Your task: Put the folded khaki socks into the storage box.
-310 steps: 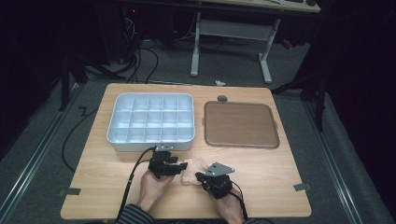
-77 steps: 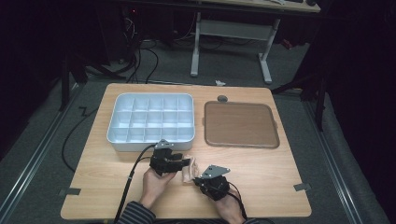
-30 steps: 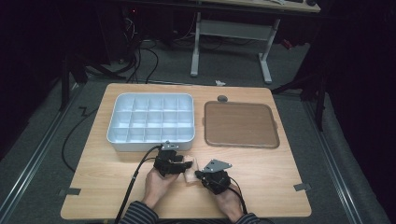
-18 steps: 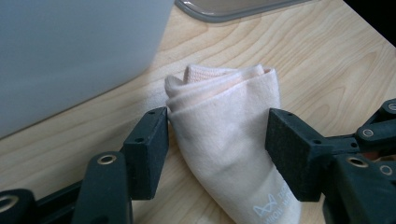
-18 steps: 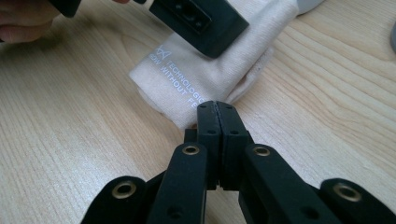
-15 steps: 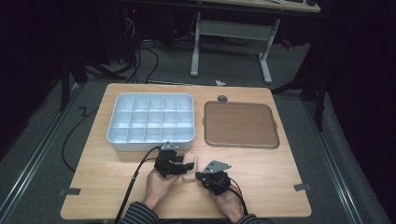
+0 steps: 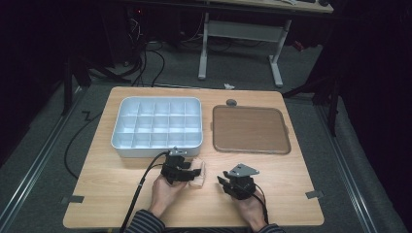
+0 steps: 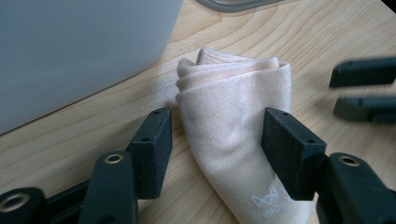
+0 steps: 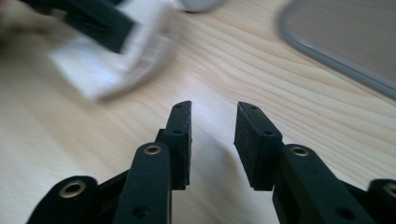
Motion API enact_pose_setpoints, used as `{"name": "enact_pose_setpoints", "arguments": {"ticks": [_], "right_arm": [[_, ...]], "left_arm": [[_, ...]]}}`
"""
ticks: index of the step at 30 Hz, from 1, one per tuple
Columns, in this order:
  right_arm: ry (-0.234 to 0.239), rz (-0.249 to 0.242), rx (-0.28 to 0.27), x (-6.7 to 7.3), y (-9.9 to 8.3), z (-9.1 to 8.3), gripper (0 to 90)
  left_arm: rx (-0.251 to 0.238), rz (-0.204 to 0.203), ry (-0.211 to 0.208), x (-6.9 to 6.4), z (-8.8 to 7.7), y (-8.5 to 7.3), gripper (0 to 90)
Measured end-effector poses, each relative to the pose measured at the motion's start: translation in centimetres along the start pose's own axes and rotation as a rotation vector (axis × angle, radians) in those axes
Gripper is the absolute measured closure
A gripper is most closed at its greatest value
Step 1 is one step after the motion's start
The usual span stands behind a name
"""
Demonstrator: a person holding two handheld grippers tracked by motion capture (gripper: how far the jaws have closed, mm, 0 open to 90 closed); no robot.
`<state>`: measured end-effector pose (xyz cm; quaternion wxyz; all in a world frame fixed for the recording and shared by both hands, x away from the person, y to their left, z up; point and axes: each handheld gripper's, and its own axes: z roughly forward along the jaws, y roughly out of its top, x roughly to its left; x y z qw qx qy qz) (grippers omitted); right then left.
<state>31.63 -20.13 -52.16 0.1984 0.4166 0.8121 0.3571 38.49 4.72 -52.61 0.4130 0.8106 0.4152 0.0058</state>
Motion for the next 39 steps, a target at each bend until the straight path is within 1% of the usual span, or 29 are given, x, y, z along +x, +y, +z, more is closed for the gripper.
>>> {"name": "enact_pose_setpoints", "arguments": {"ticks": [3, 5, 8, 9, 11, 12, 13, 15, 17, 18, 19, 21, 22, 24, 26, 28, 30, 32, 34, 39], "right_arm": [[-0.071, 0.026, 0.004, -1.7, -1.0, -0.8, 63.4], [-0.110, 0.055, 0.004, -2.9, -1.8, -1.3, 61.1], [-0.167, 0.087, 0.006, -4.5, -2.8, -1.9, 58.1], [-0.167, 0.087, 0.006, -4.5, -2.8, -1.9, 58.1], [-0.195, 0.109, 0.013, -5.5, -3.3, -2.2, 56.0], [-0.215, 0.114, 0.012, -5.8, -3.5, -2.4, 55.8], [-0.248, 0.119, 0.014, -6.5, -3.7, -2.7, 54.7], [-0.265, 0.129, 0.019, -6.9, -3.9, -2.8, 52.5], [-0.267, 0.130, 0.020, -7.1, -3.9, -2.8, 51.1], [-0.260, 0.157, 0.022, -7.4, -3.9, -2.8, 48.1], [-0.250, 0.173, 0.022, -7.7, -4.0, -2.8, 46.8], [-0.214, 0.219, 0.024, -8.1, -4.0, -2.8, 43.6], [-0.212, 0.218, 0.024, -8.1, -4.0, -2.8, 43.3], [-0.206, 0.198, 0.027, -8.0, -3.9, -2.7, 42.3], [-0.202, 0.198, 0.027, -8.0, -3.9, -2.7, 42.3], [-0.201, 0.196, 0.026, -8.0, -3.9, -2.7, 42.3], [-0.200, 0.196, 0.025, -8.1, -3.9, -2.7, 42.3], [-0.199, 0.204, 0.025, -8.1, -3.9, -2.7, 42.2], [-0.200, 0.195, 0.025, -8.1, -3.9, -2.7, 42.0], [-0.197, 0.195, 0.024, -8.1, -3.9, -2.7, 41.5]], "left_arm": [[0.000, 0.006, -0.005, -0.1, 0.1, 0.0, 48.7], [0.000, 0.011, -0.007, -0.2, 0.2, -0.1, 51.1], [-0.002, 0.002, -0.011, -0.2, 0.2, -0.1, 53.3], [-0.002, 0.002, -0.011, -0.2, 0.2, -0.1, 54.0], [-0.001, -0.002, -0.012, -0.2, 0.2, -0.1, 54.7], [-0.001, -0.003, -0.013, -0.2, 0.2, -0.1, 55.1], [0.000, -0.006, -0.018, -0.2, 0.2, -0.1, 56.5], [0.000, -0.011, -0.025, -0.1, 0.3, 0.0, 58.0], [0.000, -0.015, -0.028, -0.1, 0.3, 0.0, 58.8], [0.001, -0.022, -0.037, 0.0, 0.3, 0.0, 60.4], [0.003, -0.027, -0.044, 0.0, 0.3, 0.0, 61.3], [0.002, -0.036, -0.051, 0.1, 0.4, 0.0, 63.2], [0.002, -0.038, -0.054, 0.1, 0.4, 0.0, 64.0], [0.002, -0.042, -0.059, 0.2, 0.4, 0.0, 65.4], [0.001, -0.043, -0.060, 0.2, 0.4, 0.0, 67.3], [-0.002, -0.031, -0.053, 0.1, 0.3, 0.0, 70.0], [-0.002, -0.032, -0.059, 0.1, 0.3, 0.0, 71.6], [-0.004, -0.032, -0.059, 0.1, 0.3, 0.0, 72.5], [-0.004, -0.024, -0.057, 0.0, 0.1, 0.0, 73.1], [-0.005, -0.011, -0.059, -0.2, -0.2, 0.0, 74.3]]}}
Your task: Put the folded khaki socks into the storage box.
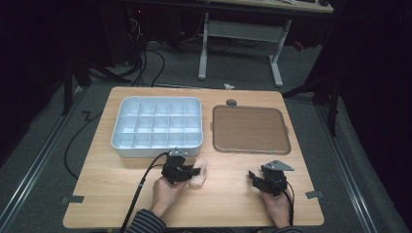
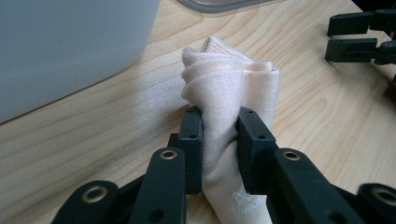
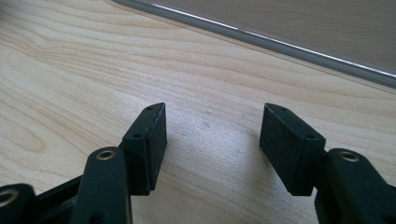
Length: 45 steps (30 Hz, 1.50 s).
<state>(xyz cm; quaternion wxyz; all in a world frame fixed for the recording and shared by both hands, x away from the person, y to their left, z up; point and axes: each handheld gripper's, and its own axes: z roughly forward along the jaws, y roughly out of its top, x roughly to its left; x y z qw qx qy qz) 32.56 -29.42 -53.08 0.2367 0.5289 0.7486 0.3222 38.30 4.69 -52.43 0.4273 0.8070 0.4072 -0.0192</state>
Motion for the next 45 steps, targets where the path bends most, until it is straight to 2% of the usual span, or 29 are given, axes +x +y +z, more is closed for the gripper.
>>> {"name": "enact_pose_setpoints", "arguments": {"ticks": [6, 12, 15, 27, 29, 36, 45], "right_arm": [[0.000, -0.001, 0.001, 0.0, 0.0, 0.0, 41.4], [-0.001, -0.004, 0.003, 0.1, 0.0, 0.0, 40.8], [-0.001, -0.007, 0.002, 0.0, 0.0, 0.0, 40.8], [-0.001, -0.007, 0.002, 0.1, 0.0, 0.0, 40.7], [-0.002, 0.000, 0.004, 0.1, 0.0, 0.0, 40.7], [0.000, 0.000, 0.002, 0.0, 0.0, 0.0, 40.7], [0.002, 0.008, 0.001, 0.0, 0.0, 0.0, 40.7]], "left_arm": [[-0.005, 0.034, 0.004, -0.4, -0.9, 0.0, 74.8], [-0.038, 0.034, -0.009, -0.4, -1.9, -0.1, 75.2], [-0.062, 0.008, -0.033, 0.0, -2.5, -0.3, 75.4], [-0.084, -0.017, -0.044, 0.9, -4.1, -0.5, 75.6], [-0.082, -0.013, -0.031, 1.0, -4.4, -0.6, 75.6], [-0.099, -0.040, -0.020, 1.7, -5.6, -0.8, 75.6], [-0.107, -0.051, -0.002, 2.1, -7.0, -0.8, 75.6]]}}
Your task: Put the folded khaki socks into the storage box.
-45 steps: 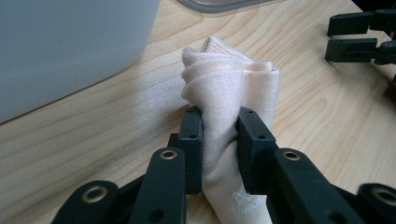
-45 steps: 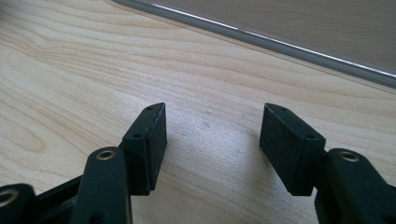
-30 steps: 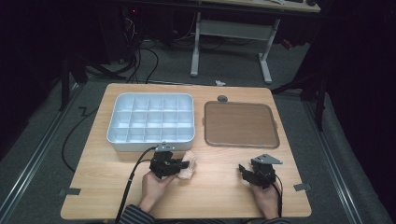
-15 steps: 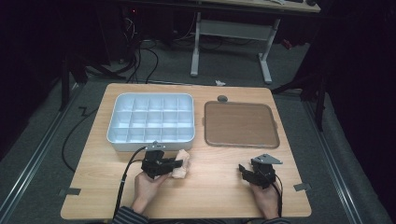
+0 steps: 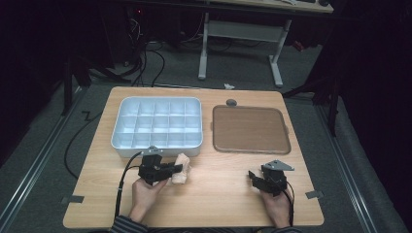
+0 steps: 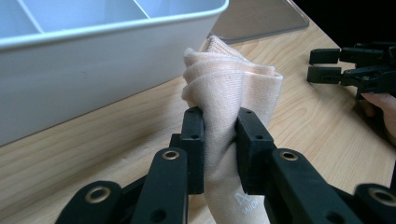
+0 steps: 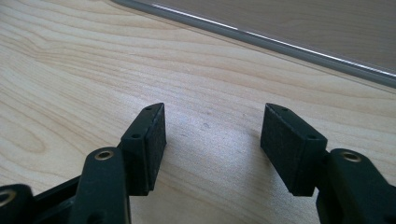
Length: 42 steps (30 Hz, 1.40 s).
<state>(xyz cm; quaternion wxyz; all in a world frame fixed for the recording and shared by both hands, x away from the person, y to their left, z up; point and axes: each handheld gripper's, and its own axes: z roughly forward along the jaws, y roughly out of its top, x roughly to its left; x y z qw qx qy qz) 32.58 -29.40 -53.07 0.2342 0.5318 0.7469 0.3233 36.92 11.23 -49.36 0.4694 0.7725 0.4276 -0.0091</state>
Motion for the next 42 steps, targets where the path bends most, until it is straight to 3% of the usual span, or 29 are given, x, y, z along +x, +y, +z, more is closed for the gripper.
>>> {"name": "enact_pose_setpoints", "arguments": {"ticks": [30, 33, 37, 42], "right_arm": [[0.000, -0.006, 0.001, 0.0, 0.0, 0.0, 40.1], [0.001, -0.007, 0.001, 0.0, 0.0, 0.0, 40.1], [0.001, -0.006, 0.001, 0.0, 0.0, 0.0, 40.1], [0.001, -0.007, 0.000, 0.0, 0.0, 0.0, 40.0]], "left_arm": [[-0.049, -0.039, 0.051, 2.0, -3.4, 0.9, 75.6], [-0.050, -0.020, 0.060, 1.9, -3.8, 1.5, 75.6], [-0.062, -0.033, 0.052, 2.2, -4.1, 1.9, 75.6], [-0.052, -0.019, 0.080, 2.4, -4.7, 2.7, 75.6]]}}
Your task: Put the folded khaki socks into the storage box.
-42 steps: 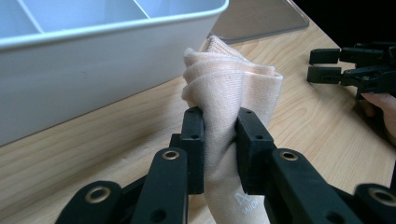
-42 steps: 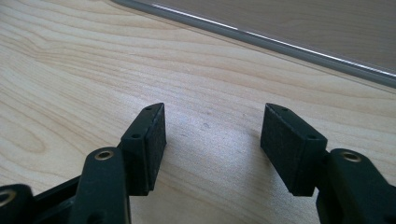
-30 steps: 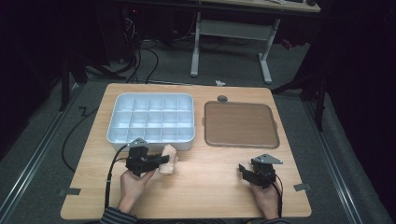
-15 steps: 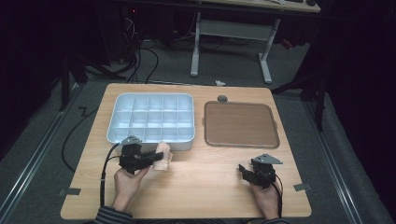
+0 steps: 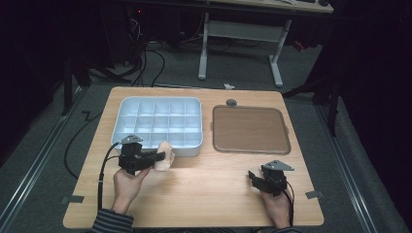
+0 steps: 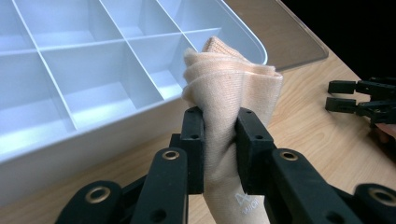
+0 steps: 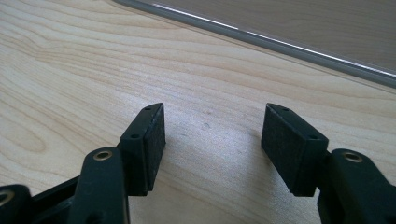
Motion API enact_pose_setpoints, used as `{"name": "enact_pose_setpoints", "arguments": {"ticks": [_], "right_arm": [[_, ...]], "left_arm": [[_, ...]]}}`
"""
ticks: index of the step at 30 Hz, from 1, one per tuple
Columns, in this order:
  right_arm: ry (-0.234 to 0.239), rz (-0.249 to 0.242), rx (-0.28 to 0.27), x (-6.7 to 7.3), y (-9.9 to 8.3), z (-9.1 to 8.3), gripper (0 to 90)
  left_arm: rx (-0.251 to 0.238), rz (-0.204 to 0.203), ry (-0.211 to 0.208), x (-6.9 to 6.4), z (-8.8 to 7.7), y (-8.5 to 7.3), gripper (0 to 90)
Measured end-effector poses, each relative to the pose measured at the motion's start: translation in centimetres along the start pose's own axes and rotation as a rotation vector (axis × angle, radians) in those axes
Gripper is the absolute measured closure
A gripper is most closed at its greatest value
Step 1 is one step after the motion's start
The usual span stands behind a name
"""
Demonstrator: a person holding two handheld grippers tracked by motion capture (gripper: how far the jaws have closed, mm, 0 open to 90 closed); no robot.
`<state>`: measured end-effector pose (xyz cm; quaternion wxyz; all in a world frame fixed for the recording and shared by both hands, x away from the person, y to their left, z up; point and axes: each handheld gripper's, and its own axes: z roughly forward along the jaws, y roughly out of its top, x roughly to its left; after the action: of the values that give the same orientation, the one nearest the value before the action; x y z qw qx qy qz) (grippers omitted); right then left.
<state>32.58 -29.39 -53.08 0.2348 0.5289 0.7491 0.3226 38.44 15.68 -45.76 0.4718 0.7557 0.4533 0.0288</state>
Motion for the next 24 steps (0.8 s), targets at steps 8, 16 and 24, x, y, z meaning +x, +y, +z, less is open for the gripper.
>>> {"name": "enact_pose_setpoints", "arguments": {"ticks": [8, 16, 24], "right_arm": [[0.000, 0.000, 0.000, 0.0, 0.0, 0.0, 40.0], [0.001, 0.002, 0.000, 0.0, 0.0, 0.0, 40.0], [-0.002, 0.001, 0.001, 0.0, 0.0, 0.0, 40.0]], "left_arm": [[-0.010, -0.023, -0.007, 0.8, -0.3, 1.3, 75.8], [-0.006, -0.023, 0.016, 1.6, -0.2, 2.9, 75.8], [0.002, -0.035, 0.037, 2.7, 0.2, 4.3, 75.8]]}}
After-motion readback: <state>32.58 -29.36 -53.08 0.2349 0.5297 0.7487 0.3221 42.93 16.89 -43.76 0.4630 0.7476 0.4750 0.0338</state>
